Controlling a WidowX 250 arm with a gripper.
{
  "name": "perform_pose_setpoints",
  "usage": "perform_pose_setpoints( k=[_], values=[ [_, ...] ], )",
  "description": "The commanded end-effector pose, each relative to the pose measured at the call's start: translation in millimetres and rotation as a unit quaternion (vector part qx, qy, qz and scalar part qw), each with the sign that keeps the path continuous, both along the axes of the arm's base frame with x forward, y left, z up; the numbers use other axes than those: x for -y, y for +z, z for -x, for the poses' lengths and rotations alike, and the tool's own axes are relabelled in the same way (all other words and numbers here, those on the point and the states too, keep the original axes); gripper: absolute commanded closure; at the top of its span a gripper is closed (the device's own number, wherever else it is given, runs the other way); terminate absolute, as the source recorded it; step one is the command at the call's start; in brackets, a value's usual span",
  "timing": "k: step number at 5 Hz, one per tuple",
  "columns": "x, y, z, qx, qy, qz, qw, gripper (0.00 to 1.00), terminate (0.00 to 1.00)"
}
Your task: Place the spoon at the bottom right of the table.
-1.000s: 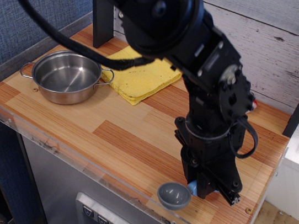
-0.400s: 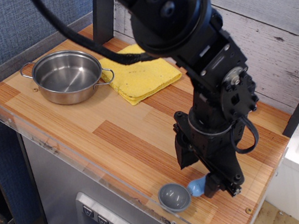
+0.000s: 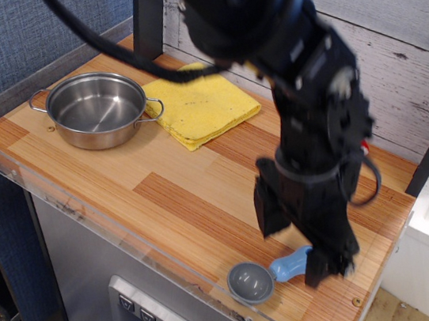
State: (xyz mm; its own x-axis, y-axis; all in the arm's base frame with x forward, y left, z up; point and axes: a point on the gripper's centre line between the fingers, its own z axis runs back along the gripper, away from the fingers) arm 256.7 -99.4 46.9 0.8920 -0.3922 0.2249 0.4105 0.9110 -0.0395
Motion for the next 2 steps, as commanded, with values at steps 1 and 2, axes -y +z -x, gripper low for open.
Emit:
perform_pose_setpoints(
  k=[1, 2],
  values=[
    [-29.1, 88.1, 2.1, 0.087, 0.041, 0.006, 0.9953, 0.00, 0.00],
    [-44.9, 109.2, 6.2, 0.104, 0.074, 0.000, 0.9918, 0.00, 0.00]
  ],
)
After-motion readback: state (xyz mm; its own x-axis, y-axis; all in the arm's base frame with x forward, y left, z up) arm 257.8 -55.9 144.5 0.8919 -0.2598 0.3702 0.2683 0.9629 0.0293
